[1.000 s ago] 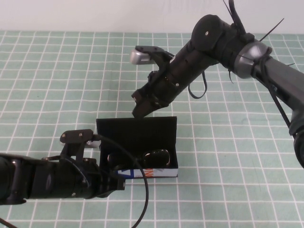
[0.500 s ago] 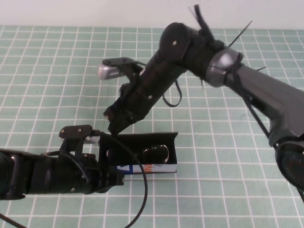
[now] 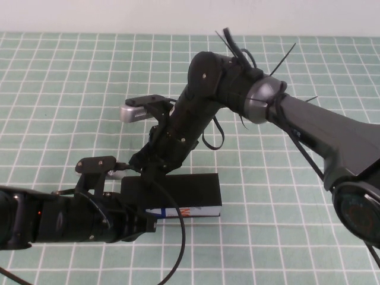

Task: Return glasses to glasses case
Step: Close the glasses case

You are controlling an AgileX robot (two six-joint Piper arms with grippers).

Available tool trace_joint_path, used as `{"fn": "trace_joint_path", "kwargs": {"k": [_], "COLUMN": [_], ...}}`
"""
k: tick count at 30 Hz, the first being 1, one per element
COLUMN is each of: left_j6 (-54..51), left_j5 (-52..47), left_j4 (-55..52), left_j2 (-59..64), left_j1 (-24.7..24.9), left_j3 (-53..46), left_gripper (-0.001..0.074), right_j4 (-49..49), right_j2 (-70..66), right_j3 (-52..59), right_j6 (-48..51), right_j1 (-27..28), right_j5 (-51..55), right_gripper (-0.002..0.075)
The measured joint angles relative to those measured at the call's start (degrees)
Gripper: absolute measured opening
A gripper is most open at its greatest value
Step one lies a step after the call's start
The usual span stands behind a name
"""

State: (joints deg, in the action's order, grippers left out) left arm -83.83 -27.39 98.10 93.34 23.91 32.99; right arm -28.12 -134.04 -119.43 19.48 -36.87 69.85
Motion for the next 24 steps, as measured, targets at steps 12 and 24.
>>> {"fn": "trace_joint_path", "kwargs": {"k": [12,24], "left_j6": [-3.8,-8.8], "left_j5": [-2.4,-17.2], "left_j4": [-0.2,-8.7], "left_j2": [-0.1,-16.3], "left_j1": [0.0,0.0], "left_j3": [0.0,6.8], "left_gripper": [-0.0002,-0.0002], "right_j4": [-1.2,2.8], "right_j2": [1.9,21.4], "right_j3": [3.0,3.8], "right_j6": [1.6,2.9], "right_j1": [0.3,3.5], "right_j5": [-1.3,-8.4], "right_gripper": [-0.0012,-0.0011]}}
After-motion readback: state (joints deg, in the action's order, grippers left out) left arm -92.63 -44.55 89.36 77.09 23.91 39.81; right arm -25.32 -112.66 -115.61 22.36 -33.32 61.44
